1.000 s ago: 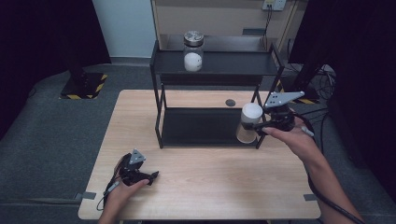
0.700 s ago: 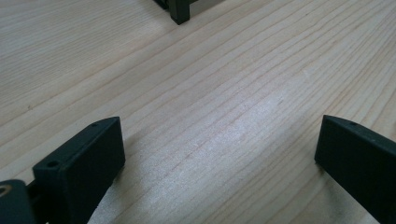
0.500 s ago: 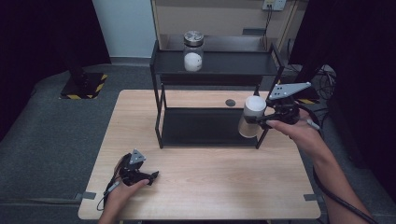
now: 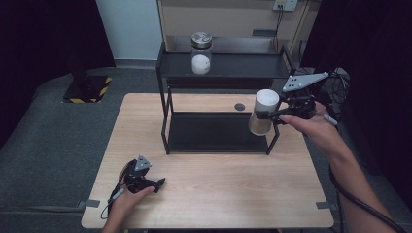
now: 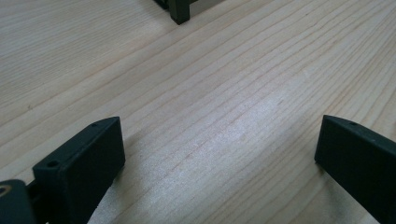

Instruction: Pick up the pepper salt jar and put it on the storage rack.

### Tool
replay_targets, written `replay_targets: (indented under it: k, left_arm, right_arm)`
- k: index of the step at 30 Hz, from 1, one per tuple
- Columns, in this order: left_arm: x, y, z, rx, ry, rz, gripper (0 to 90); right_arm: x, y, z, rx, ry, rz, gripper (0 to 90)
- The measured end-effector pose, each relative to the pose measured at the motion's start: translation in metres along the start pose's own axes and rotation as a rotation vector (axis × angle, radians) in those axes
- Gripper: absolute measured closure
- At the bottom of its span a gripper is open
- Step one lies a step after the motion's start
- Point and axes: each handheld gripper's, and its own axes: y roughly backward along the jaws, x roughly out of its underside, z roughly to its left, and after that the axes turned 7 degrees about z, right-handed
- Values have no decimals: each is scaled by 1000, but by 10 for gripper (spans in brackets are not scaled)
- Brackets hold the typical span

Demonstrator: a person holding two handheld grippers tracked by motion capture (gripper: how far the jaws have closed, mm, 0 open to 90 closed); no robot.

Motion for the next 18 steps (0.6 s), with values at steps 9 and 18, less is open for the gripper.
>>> replay_targets:
  k: [9, 18]
  left_arm:
    - [0, 0, 0, 0, 2, -1, 6]
    - [0, 0, 0, 0, 2, -1, 5]
  right_arm:
    - [-21, 9, -1, 2, -3, 17, 355]
    - [-38, 19, -4, -5, -5, -1, 355]
